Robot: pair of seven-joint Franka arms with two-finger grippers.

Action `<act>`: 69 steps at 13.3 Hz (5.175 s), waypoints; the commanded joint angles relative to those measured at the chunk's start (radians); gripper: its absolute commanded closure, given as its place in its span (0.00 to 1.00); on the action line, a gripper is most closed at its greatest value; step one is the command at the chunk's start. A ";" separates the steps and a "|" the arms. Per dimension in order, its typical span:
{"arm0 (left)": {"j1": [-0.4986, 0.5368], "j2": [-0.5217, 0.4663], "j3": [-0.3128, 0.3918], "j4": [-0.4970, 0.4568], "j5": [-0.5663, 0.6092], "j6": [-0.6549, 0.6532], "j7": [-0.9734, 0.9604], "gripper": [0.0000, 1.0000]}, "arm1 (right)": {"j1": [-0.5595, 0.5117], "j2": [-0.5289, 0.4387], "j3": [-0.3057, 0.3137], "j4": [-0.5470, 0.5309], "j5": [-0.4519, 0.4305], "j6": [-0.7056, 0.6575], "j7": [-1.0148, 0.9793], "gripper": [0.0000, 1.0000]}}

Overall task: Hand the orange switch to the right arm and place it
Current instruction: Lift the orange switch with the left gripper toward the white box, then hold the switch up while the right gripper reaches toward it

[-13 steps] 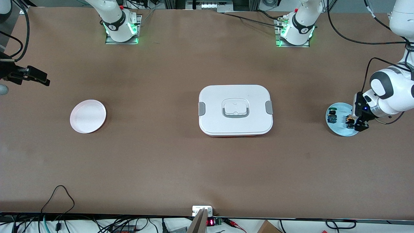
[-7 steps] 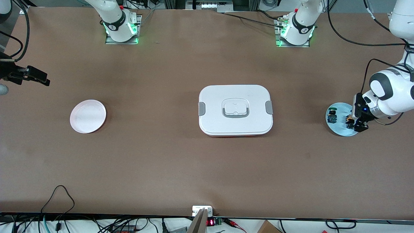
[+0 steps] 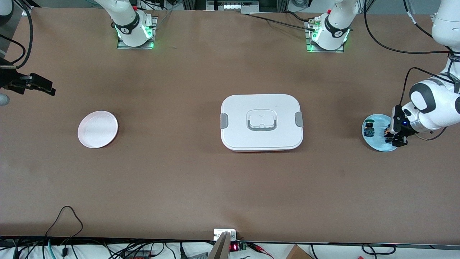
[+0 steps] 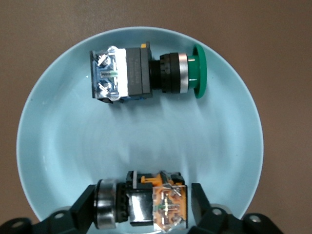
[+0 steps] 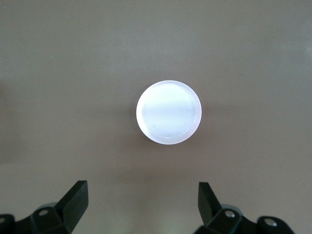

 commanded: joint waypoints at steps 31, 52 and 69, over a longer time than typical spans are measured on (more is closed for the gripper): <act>-0.044 -0.331 -0.579 0.197 -1.464 -0.858 -0.495 1.00 | 0.008 -0.006 0.030 0.065 0.267 -0.086 -0.003 0.00; -0.047 -0.334 -0.607 0.168 -1.495 -0.818 -0.478 1.00 | 0.383 0.256 0.050 -0.007 1.677 0.322 0.049 0.00; -0.057 -0.317 -0.609 0.169 -1.507 -0.791 -0.479 0.99 | 0.669 0.387 0.064 0.144 1.869 0.685 0.021 0.00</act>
